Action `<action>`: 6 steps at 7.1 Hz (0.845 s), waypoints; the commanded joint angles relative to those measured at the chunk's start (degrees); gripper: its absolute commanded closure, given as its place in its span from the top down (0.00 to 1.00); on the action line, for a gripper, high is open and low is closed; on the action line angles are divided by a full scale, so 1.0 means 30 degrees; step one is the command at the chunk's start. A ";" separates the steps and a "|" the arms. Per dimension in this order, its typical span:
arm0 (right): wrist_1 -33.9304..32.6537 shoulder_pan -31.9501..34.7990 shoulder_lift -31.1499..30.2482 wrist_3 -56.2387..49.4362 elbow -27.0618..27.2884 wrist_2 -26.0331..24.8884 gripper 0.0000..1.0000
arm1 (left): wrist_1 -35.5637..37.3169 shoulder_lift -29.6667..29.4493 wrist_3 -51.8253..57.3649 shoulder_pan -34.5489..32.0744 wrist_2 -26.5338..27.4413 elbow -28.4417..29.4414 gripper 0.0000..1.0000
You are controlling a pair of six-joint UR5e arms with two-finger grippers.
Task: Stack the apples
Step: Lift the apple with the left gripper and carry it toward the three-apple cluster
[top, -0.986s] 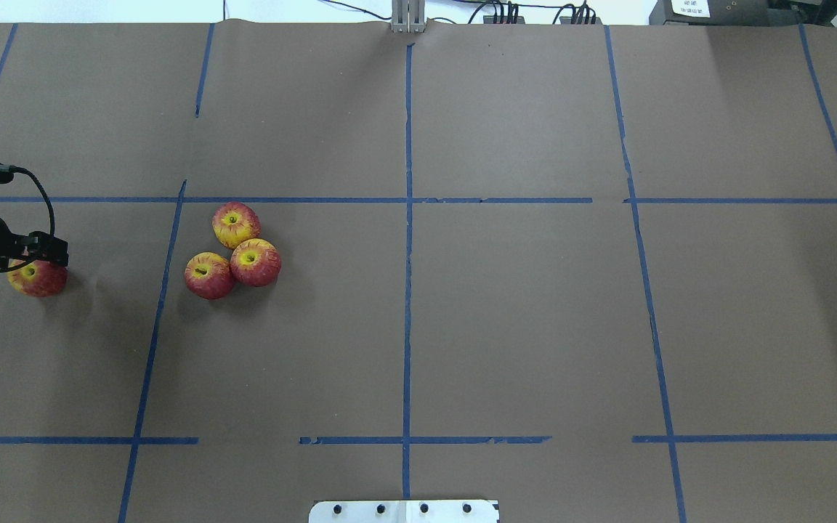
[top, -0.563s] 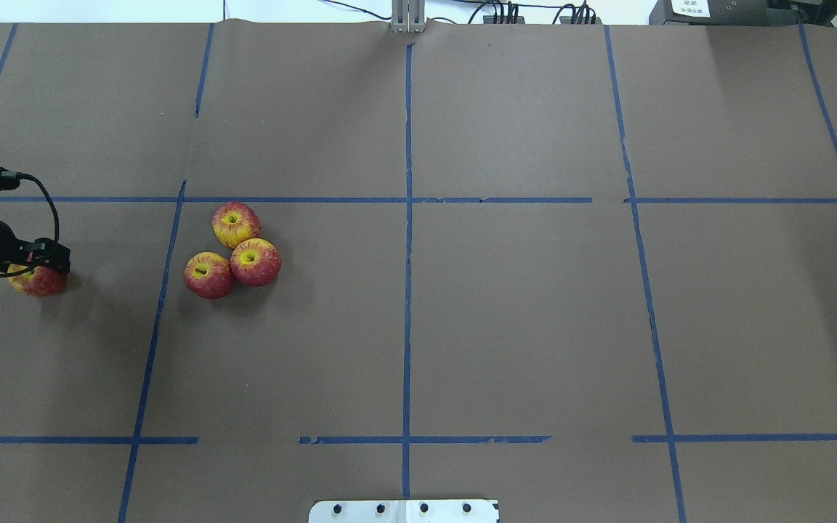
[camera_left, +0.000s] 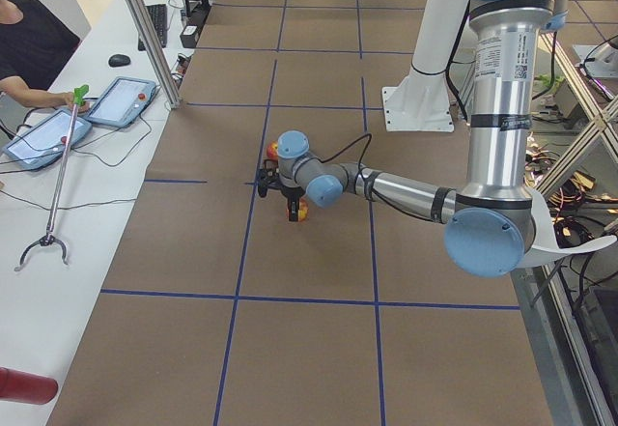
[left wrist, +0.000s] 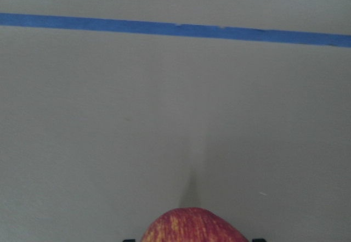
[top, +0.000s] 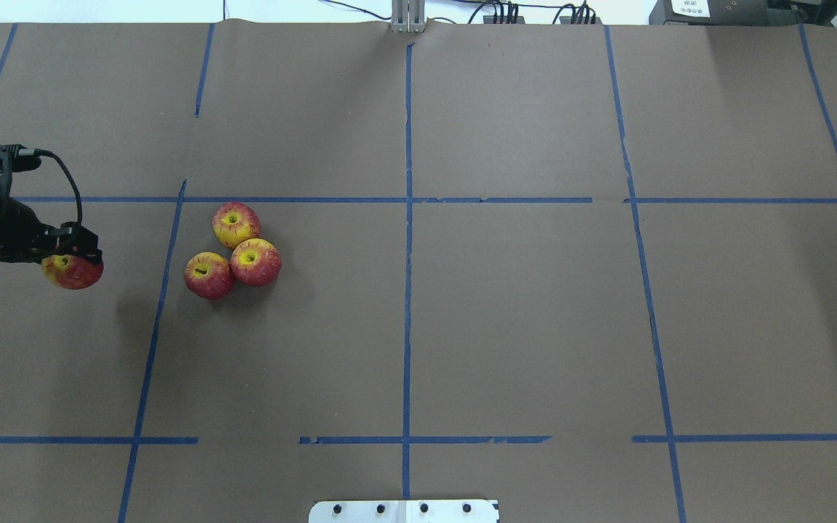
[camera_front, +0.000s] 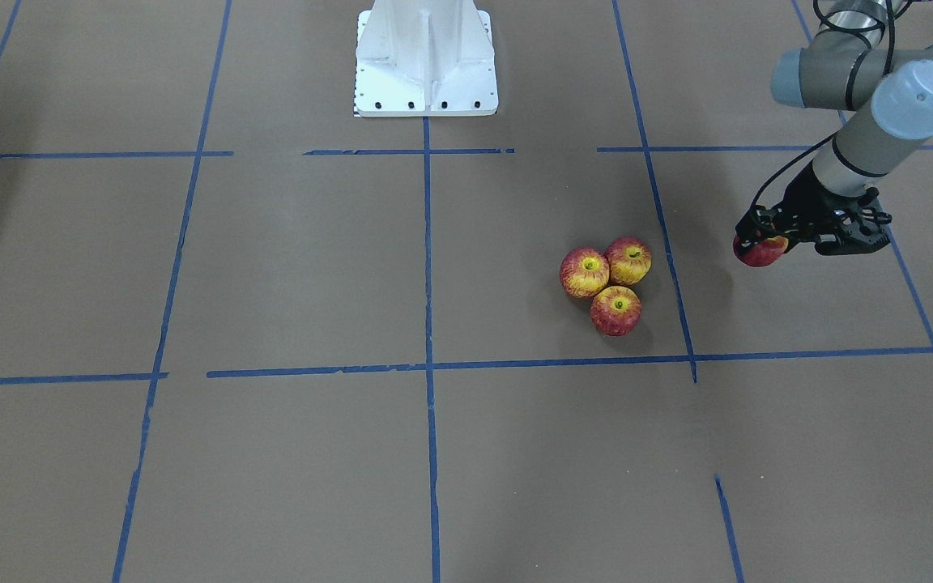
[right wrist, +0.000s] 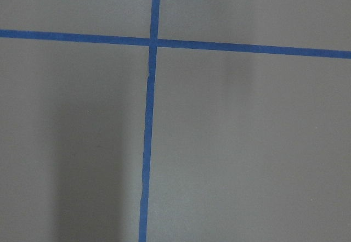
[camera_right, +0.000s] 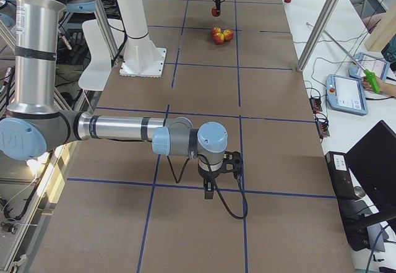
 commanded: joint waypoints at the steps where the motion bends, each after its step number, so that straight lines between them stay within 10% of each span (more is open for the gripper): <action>1: 0.0005 0.0000 0.0000 0.0000 0.0000 0.0000 1.00 | 0.0495 -0.3236 -0.3597 0.0069 -0.0219 -0.0481 0.00; 6: 0.0005 0.0000 0.0000 0.0000 0.0000 0.0000 1.00 | 0.2186 -0.5799 -0.4553 0.2150 0.1889 0.0870 0.00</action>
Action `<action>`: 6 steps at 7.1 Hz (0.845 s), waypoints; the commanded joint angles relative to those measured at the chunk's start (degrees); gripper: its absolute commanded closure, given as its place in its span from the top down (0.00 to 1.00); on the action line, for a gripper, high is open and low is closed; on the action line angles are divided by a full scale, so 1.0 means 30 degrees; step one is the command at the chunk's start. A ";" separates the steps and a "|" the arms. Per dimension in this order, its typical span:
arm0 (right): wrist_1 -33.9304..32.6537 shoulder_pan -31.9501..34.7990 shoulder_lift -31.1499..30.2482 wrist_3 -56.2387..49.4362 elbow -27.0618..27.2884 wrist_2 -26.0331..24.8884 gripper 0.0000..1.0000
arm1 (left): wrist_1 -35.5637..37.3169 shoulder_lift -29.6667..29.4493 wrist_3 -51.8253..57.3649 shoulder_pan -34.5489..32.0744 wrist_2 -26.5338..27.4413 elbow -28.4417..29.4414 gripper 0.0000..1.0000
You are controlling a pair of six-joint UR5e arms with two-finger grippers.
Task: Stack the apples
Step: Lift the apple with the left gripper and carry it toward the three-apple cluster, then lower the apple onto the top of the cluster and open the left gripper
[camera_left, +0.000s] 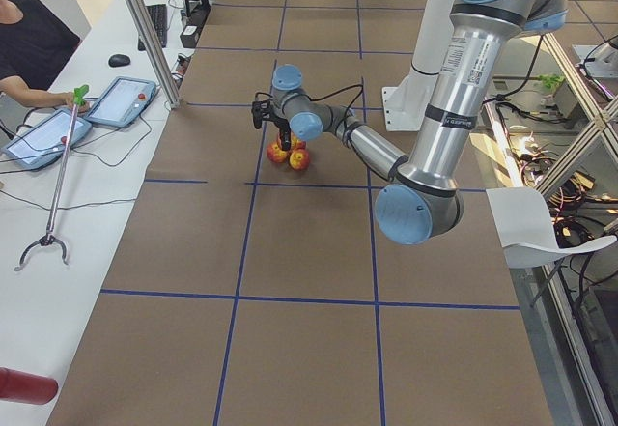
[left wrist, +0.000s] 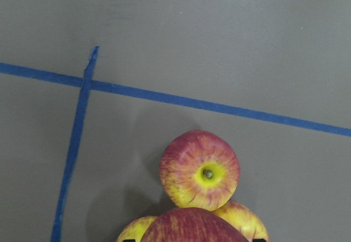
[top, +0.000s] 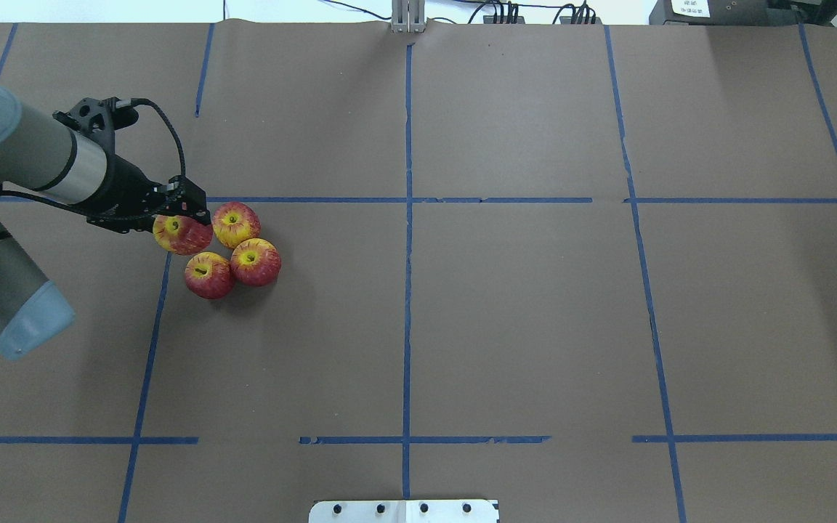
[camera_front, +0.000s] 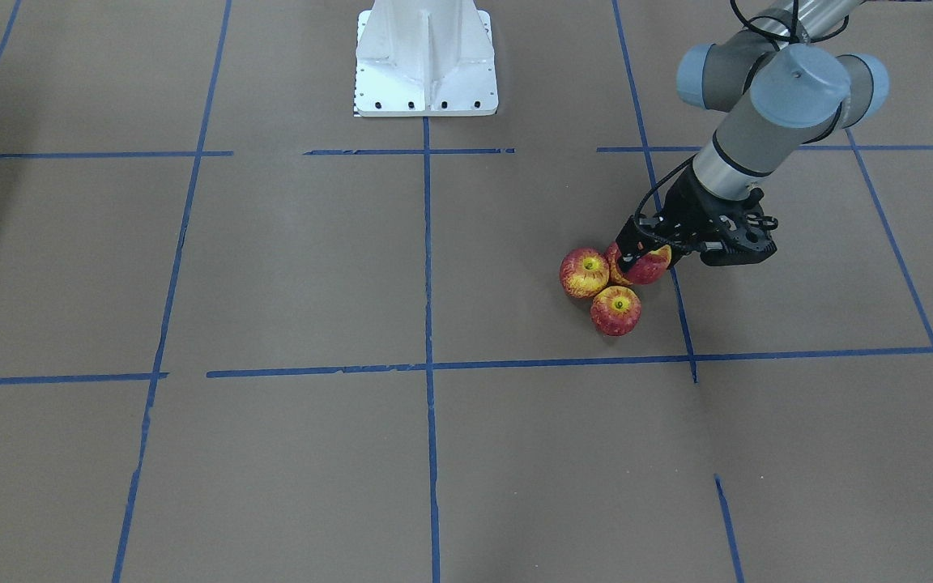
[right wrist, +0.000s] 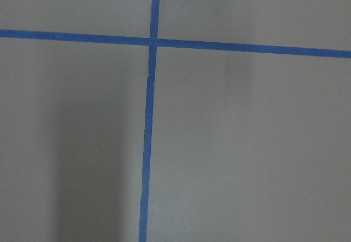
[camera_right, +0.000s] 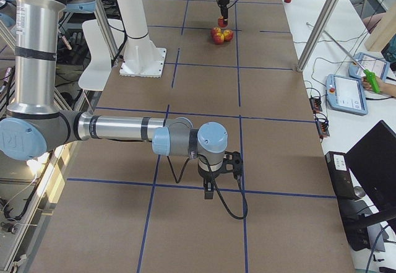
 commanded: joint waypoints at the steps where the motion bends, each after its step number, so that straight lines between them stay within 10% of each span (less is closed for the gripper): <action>1: -0.0014 0.0000 0.0000 0.0000 0.0000 -0.0001 1.00 | 0.1109 -0.0717 0.0006 0.0234 0.0354 0.0260 0.00; 6: 0.0015 0.0000 0.0000 0.0000 0.0000 -0.0001 1.00 | 0.1404 -0.0660 -0.0023 0.1142 0.0941 0.0232 0.00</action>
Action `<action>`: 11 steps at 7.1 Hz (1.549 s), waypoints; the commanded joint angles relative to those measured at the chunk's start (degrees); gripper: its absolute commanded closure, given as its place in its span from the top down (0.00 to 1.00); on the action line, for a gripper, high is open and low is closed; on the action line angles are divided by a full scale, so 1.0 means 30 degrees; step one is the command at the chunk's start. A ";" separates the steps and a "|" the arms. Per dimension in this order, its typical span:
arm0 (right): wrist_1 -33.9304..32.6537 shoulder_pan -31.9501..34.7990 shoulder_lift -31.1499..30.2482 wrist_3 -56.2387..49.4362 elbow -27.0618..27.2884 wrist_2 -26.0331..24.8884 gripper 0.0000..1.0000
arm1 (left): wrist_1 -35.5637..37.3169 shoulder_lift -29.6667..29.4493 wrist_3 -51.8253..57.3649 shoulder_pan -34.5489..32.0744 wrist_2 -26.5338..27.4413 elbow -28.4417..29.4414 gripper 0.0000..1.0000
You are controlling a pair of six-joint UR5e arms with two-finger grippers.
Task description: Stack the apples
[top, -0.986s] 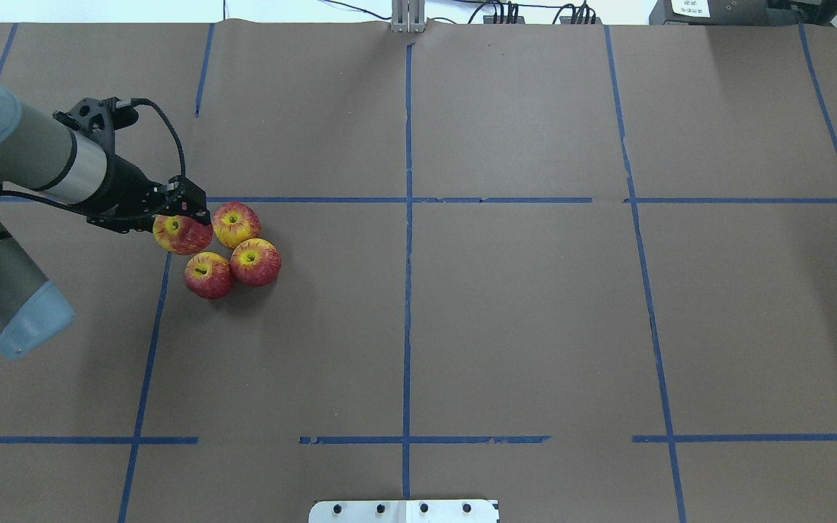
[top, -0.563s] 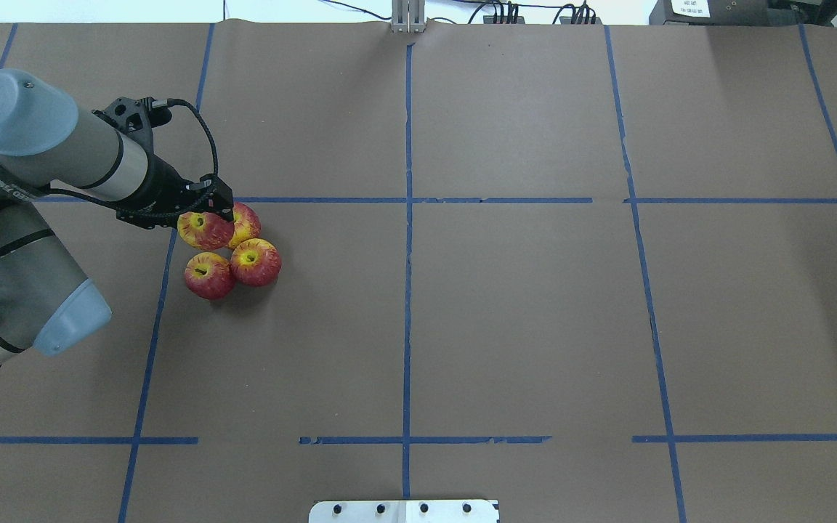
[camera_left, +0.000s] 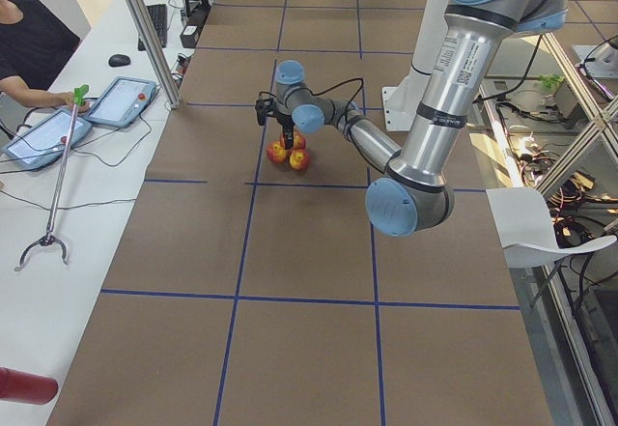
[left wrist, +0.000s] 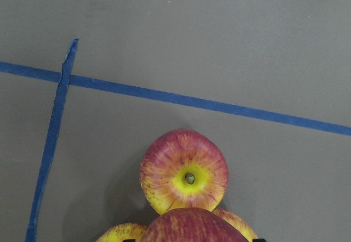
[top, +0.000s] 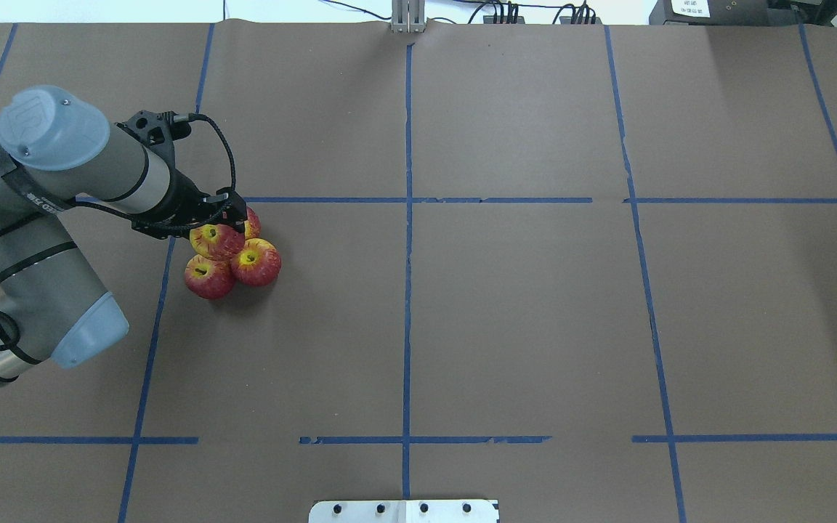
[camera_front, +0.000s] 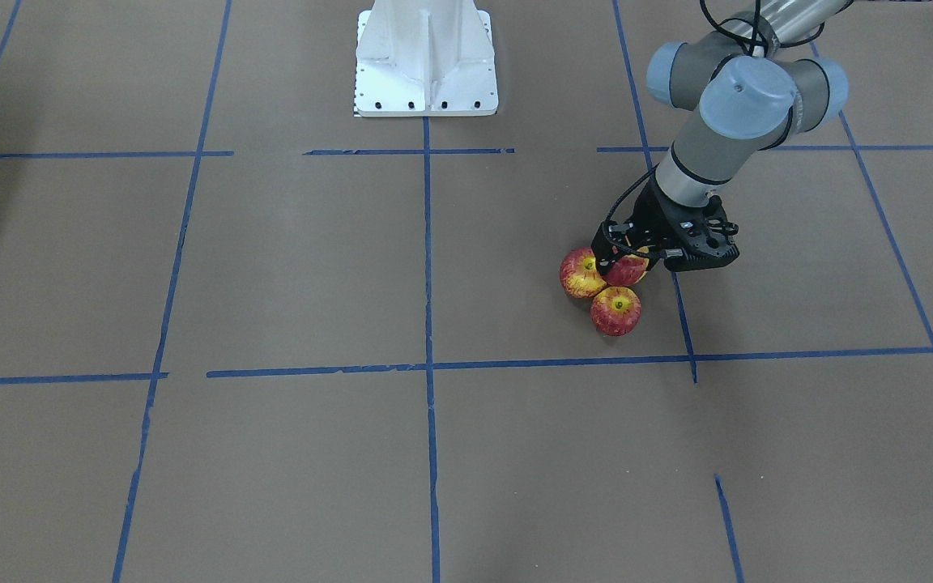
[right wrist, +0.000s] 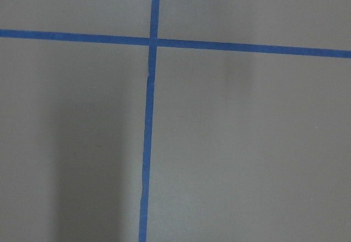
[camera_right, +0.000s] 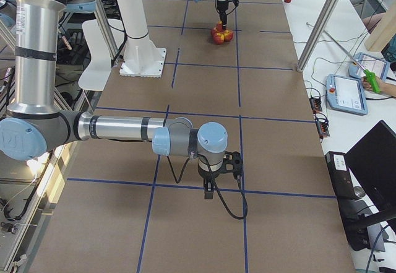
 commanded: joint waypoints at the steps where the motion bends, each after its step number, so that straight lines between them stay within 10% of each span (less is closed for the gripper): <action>1: 0.0021 0.0000 0.0000 0.0000 0.0000 0.0000 1.00 | 0.0021 -0.0037 -0.0003 0.0081 0.0009 0.0040 0.13; 2: -0.0008 0.0000 0.0000 0.0000 0.0000 0.0000 1.00 | 0.0021 -0.0038 -0.0003 0.0081 0.0009 0.0011 0.71; 3: -0.0008 0.0000 0.0000 0.0000 0.0000 0.0000 1.00 | 0.0021 -0.0038 -0.0003 0.0110 0.0009 0.0011 0.93; 8: -0.0008 0.0000 0.0000 0.0000 0.0000 0.0000 1.00 | 0.0080 0.0516 0.0926 -0.1401 -0.0136 -0.1273 1.00; 11: -0.0008 0.0000 0.0000 0.0000 0.0000 0.0000 1.00 | -0.0094 0.5949 0.8086 -0.5411 -0.1473 -0.3679 1.00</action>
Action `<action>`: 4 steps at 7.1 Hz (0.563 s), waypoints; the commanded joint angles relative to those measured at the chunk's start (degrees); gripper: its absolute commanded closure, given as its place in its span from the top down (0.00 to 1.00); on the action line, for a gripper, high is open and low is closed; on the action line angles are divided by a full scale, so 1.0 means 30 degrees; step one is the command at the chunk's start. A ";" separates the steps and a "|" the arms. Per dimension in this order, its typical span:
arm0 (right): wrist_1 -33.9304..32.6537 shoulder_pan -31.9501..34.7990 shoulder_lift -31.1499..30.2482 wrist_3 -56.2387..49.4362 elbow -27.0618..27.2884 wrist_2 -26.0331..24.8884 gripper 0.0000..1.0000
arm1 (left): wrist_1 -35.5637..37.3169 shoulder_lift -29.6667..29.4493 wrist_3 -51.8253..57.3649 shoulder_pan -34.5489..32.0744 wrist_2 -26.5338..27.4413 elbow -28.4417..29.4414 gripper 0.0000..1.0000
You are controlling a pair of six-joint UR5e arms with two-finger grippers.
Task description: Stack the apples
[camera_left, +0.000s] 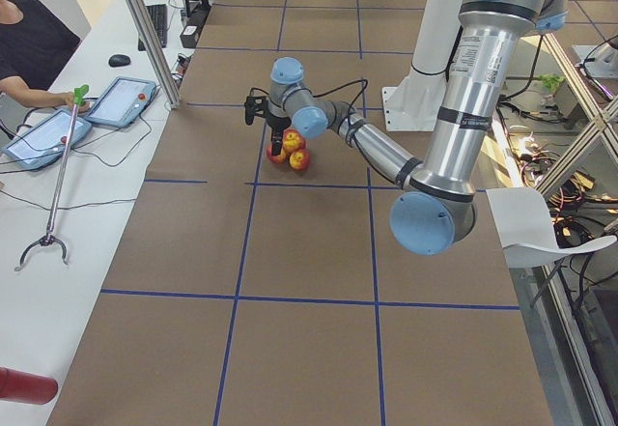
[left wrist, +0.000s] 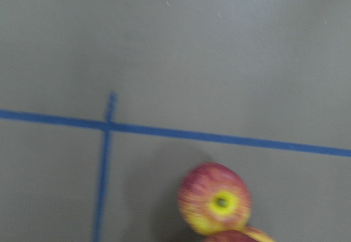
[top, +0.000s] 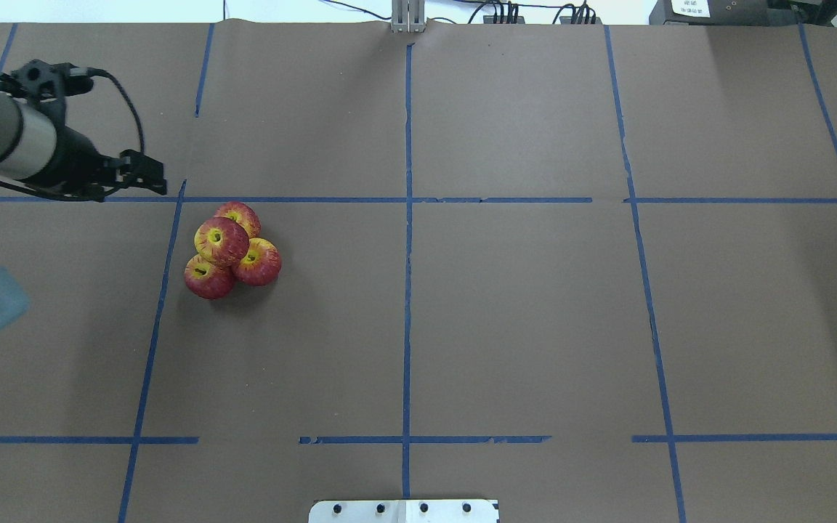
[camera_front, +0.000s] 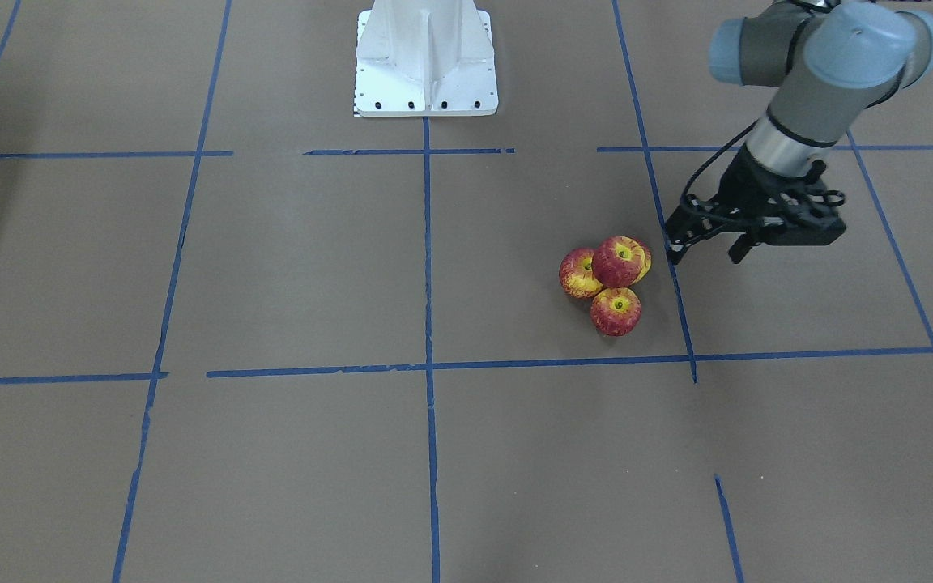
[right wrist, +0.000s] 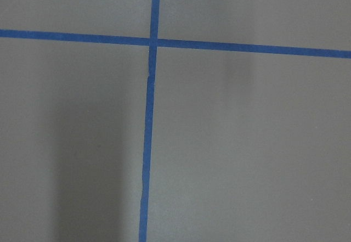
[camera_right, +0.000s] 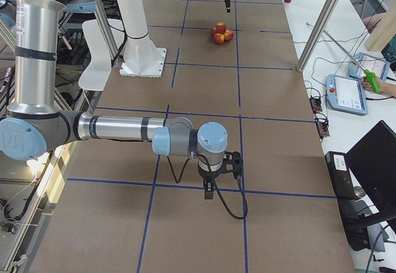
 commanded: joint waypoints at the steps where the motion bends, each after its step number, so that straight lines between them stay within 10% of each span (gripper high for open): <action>1: -0.0012 0.0000 0.0001 0.0000 0.0001 0.0000 1.00 | -0.0415 0.4173 0.7611 -0.3848 -0.2618 -0.0258 1.00; 4: -0.0012 0.0000 0.0001 0.0000 0.0001 0.0000 1.00 | -0.0157 0.6243 1.8615 -1.0500 -0.3543 0.3102 1.00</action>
